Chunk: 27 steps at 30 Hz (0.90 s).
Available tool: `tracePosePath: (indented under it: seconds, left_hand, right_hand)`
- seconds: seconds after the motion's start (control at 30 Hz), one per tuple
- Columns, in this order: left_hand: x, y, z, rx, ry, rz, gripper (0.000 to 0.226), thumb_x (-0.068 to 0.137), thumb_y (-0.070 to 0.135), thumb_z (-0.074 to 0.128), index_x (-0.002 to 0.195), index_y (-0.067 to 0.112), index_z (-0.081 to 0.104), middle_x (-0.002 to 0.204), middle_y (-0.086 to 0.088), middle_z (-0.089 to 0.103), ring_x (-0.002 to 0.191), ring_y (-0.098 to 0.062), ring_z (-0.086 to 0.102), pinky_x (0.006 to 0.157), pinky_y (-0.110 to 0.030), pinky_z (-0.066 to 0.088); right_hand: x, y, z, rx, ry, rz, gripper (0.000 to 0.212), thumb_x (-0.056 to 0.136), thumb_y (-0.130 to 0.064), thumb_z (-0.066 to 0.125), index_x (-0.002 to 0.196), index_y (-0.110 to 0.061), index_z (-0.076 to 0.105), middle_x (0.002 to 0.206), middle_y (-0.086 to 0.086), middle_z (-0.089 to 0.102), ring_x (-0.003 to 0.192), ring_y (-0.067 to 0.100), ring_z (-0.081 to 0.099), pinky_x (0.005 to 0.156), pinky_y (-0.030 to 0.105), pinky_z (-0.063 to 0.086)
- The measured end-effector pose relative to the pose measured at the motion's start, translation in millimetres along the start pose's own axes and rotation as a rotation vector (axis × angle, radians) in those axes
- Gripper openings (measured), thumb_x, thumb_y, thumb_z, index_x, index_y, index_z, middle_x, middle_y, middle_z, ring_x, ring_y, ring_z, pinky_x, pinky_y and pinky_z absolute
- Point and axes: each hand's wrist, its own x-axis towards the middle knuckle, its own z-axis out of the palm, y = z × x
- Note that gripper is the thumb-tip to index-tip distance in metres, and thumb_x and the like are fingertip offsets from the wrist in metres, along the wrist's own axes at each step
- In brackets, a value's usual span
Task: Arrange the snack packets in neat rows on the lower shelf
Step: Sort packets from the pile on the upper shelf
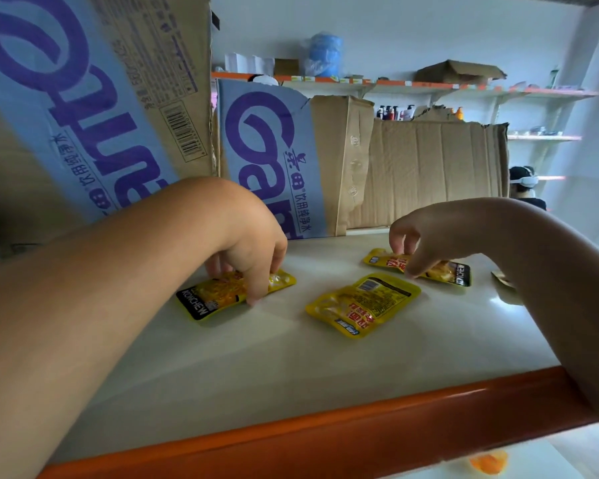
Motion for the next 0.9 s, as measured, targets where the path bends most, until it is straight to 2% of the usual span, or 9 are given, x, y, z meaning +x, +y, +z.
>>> tracePosePath:
  seconds: [0.13,0.23,0.3,0.37,0.43,0.53,0.67,0.77,0.9]
  left_hand:
    - [-3.1,-1.3,1.1,0.01,0.036,0.027,0.046,0.078,0.029,0.088,0.112,0.036,0.059,0.105,-0.001,0.06,0.073,-0.014,0.065,0.05,-0.022,0.05]
    - [-11.4,-7.1,1.6,-0.03,0.06,0.077,0.044,0.078,0.034,0.087,0.113,0.039,0.061,0.1,0.005,0.058,0.076,-0.012,0.063,0.052,-0.022,0.049]
    - [-20.4,-14.8,1.9,-0.063,0.086,0.129,0.04,0.08,0.036,0.085,0.112,0.04,0.061,0.098,0.006,0.057,0.078,-0.012,0.062,0.059,-0.026,0.052]
    - [-32.4,-24.7,2.0,-0.068,0.115,0.17,0.038,0.081,0.04,0.083,0.112,0.041,0.062,0.102,0.008,0.06,0.083,-0.013,0.063,0.072,-0.032,0.059]
    - [-45.9,-36.8,2.4,-0.024,0.146,0.191,0.04,0.081,0.046,0.081,0.115,0.045,0.06,0.107,0.011,0.06,0.092,-0.013,0.064,0.086,-0.037,0.059]
    - [-64.1,-59.7,9.4,-0.009,0.211,0.217,0.044,0.08,0.051,0.082,0.117,0.046,0.06,0.107,0.014,0.06,0.094,-0.008,0.06,0.089,-0.036,0.055]
    - [-87.0,-101.1,32.3,-0.049,0.224,0.251,0.04,0.078,0.053,0.083,0.109,0.048,0.06,0.107,0.014,0.062,0.094,-0.008,0.062,0.09,-0.037,0.056]
    - [-100.8,-137.3,54.8,-0.038,0.214,0.272,0.04,0.076,0.055,0.083,0.108,0.048,0.061,0.106,0.015,0.063,0.095,-0.007,0.062,0.091,-0.038,0.056]
    - [-117.8,-178.2,76.1,0.013,0.206,0.335,0.046,0.075,0.056,0.083,0.114,0.044,0.062,0.105,0.014,0.062,0.093,-0.008,0.06,0.09,-0.035,0.054]
  right_hand:
    - [-0.9,-3.3,-1.5,0.053,0.023,0.033,0.033,0.073,-0.04,0.085,0.098,-0.037,0.065,0.104,-0.003,0.068,0.087,0.022,0.071,0.08,0.04,0.061]
    - [-10.6,-6.9,-0.8,0.044,0.226,0.059,0.034,0.077,-0.038,0.082,0.105,-0.026,0.066,0.1,-0.002,0.066,0.084,0.016,0.064,0.07,0.032,0.055]
    - [-18.8,-17.7,-1.0,0.116,0.334,0.06,0.033,0.08,-0.035,0.08,0.107,-0.023,0.064,0.102,0.0,0.063,0.087,0.017,0.059,0.07,0.032,0.051]
    - [-27.0,-37.6,-0.1,0.179,0.369,0.044,0.031,0.08,-0.035,0.08,0.103,-0.025,0.062,0.101,-0.001,0.062,0.086,0.015,0.057,0.069,0.031,0.049]
    - [-35.7,-64.0,3.4,0.21,0.378,0.03,0.028,0.077,-0.037,0.081,0.096,-0.028,0.062,0.096,-0.004,0.062,0.08,0.012,0.057,0.068,0.029,0.049]
    - [-51.6,-110.0,9.7,0.251,0.401,-0.01,0.029,0.076,-0.038,0.081,0.096,-0.027,0.063,0.095,-0.004,0.064,0.081,0.015,0.059,0.072,0.03,0.049]
    - [-78.9,-176.9,14.6,0.295,0.344,-0.025,0.03,0.082,-0.039,0.077,0.104,-0.025,0.063,0.096,-0.003,0.064,0.081,0.018,0.06,0.067,0.03,0.045]
    - [-90.1,-230.1,17.5,0.244,0.272,-0.008,0.033,0.084,-0.043,0.075,0.109,-0.027,0.061,0.099,-0.004,0.062,0.079,0.013,0.057,0.062,0.028,0.043]
    - [-97.6,-300.8,16.7,0.095,0.174,0.03,0.036,0.09,-0.046,0.067,0.118,-0.023,0.062,0.112,-0.002,0.062,0.095,0.019,0.06,0.075,0.032,0.049]
